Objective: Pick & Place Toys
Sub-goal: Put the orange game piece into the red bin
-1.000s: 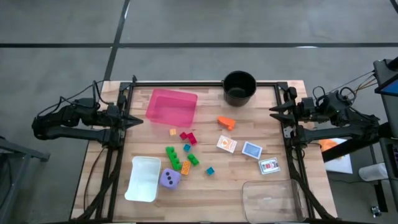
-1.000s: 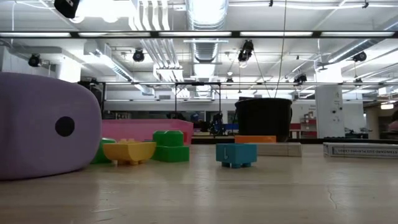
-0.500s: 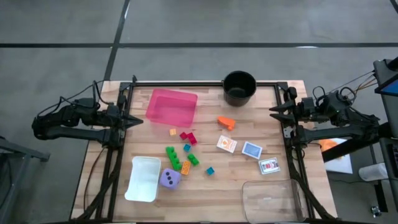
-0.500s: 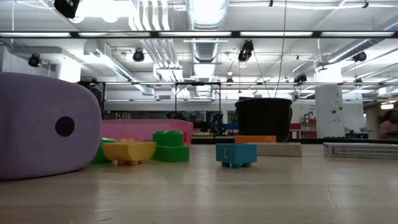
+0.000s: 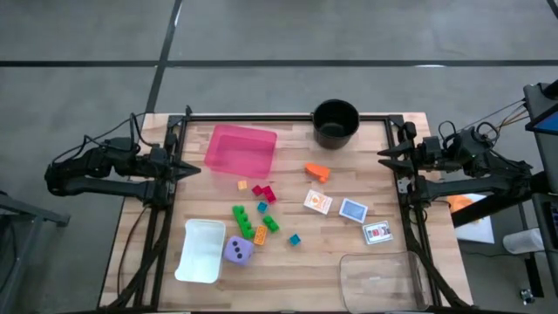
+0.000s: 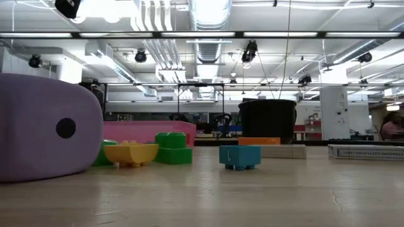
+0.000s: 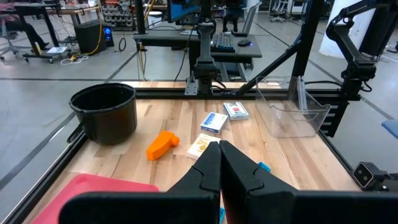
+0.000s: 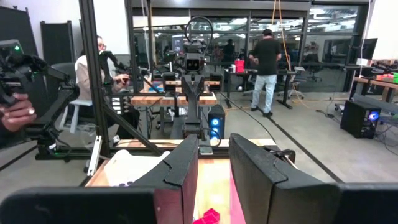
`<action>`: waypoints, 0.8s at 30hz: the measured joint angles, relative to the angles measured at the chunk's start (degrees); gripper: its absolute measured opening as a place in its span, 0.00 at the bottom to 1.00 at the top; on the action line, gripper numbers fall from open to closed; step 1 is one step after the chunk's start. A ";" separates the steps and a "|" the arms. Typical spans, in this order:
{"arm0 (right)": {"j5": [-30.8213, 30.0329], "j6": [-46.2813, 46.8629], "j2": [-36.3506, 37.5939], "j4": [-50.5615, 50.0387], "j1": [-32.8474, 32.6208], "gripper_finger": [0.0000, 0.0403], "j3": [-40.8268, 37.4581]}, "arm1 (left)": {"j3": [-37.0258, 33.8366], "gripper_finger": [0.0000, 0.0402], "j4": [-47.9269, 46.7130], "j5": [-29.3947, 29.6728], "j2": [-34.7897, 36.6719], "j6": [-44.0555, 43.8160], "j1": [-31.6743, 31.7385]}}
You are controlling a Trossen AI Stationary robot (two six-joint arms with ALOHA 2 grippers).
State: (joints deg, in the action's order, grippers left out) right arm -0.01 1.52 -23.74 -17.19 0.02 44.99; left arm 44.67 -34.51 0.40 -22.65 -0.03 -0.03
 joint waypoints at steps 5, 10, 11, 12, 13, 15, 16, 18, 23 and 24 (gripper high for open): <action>0.00 0.00 0.00 0.00 -0.01 0.24 -0.02 | 0.02 0.00 0.71 0.00 0.00 0.66 -0.02; 0.00 0.00 0.02 0.00 0.01 0.24 -0.02 | 0.00 0.00 0.76 0.00 0.02 2.23 0.00; 0.00 0.00 0.01 0.04 0.01 0.24 0.01 | 0.00 0.00 0.82 0.02 0.02 2.54 -0.02; 0.00 0.00 -0.01 0.21 0.01 0.24 -0.01 | 0.00 0.00 1.09 0.00 0.02 2.80 0.00; 0.00 0.00 -0.05 0.60 0.01 0.24 0.00 | 0.00 0.00 1.57 0.01 0.01 2.86 -0.02; 0.00 0.49 -0.38 2.77 0.01 0.24 -0.01 | 0.01 0.00 2.21 0.00 -0.07 2.81 -0.02; 0.00 1.34 -0.40 3.91 0.01 0.24 0.01 | 0.01 0.00 2.21 0.00 -0.07 2.78 -0.02; 0.66 2.57 -0.38 4.95 0.01 0.24 -0.01 | 0.02 0.00 2.18 0.07 -0.36 2.78 -0.02; 0.92 2.11 -1.38 3.87 0.08 0.24 0.01 | 0.04 0.01 1.07 5.75 -1.44 0.73 -0.01; -0.47 2.07 -2.05 2.76 0.08 0.24 0.01 | 0.04 0.01 0.35 6.72 -1.94 0.27 0.00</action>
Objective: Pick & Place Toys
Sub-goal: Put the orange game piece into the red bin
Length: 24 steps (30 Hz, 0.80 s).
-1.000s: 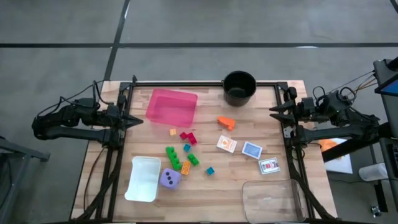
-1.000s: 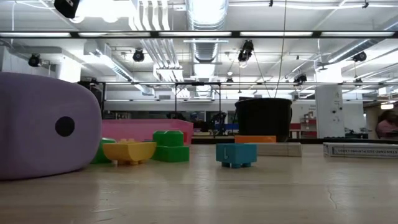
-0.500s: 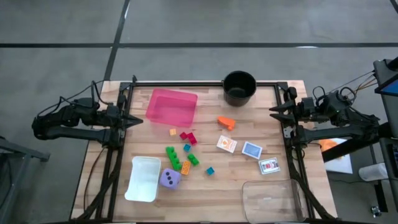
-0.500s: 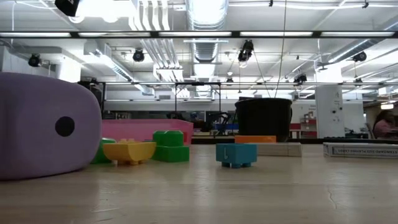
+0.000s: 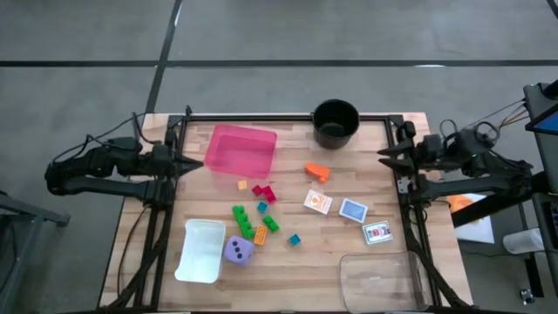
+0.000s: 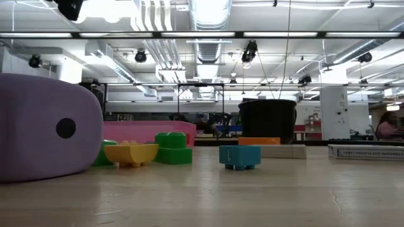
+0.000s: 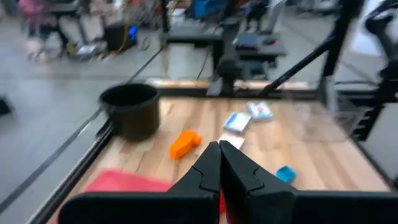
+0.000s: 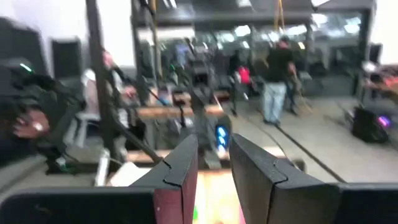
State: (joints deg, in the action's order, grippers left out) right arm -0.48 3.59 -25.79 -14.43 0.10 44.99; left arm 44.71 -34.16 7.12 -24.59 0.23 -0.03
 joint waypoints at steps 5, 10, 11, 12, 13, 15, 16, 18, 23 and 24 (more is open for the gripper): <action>-11.37 0.55 -5.07 -6.06 0.07 0.24 0.00 | 0.00 0.13 -1.33 0.87 -4.09 -0.29 -0.02; -17.89 0.55 -11.73 -9.47 0.17 0.38 0.11 | 0.00 0.36 -1.30 1.62 -8.88 -0.02 -0.02; -18.97 0.55 -13.12 -9.56 0.21 0.42 0.11 | 0.00 0.40 -1.30 2.42 -9.60 0.28 -0.02; -19.93 0.53 -14.55 -9.82 0.27 0.47 0.11 | 0.00 0.45 -1.23 3.08 -10.50 0.40 0.00; -20.74 0.39 -15.95 -9.87 0.39 0.51 0.11 | 0.00 0.49 -0.94 3.66 -11.26 0.63 -0.01; -21.12 -0.47 -18.61 -9.91 0.85 0.60 0.11 | 0.00 0.56 -0.35 4.04 -12.82 1.06 0.00; -21.18 -0.73 -19.95 -9.90 1.11 0.65 0.13 | 0.00 0.59 0.14 4.06 -13.55 1.07 0.00; -21.13 -0.91 -22.56 -10.07 1.78 0.71 0.13 | 0.00 0.63 1.25 4.06 -14.87 1.09 0.00; -21.22 -2.36 -28.50 -10.17 3.27 0.80 0.15 | -0.36 0.66 3.52 4.06 -18.21 1.45 0.00; -21.15 -2.73 -29.67 -10.11 3.44 0.80 0.17 | -0.97 0.66 5.01 4.06 -18.68 1.65 0.00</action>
State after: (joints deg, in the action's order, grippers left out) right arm -21.63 0.87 -55.46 -24.54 3.53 45.17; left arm 43.74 -29.15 11.18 -43.27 1.88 -0.03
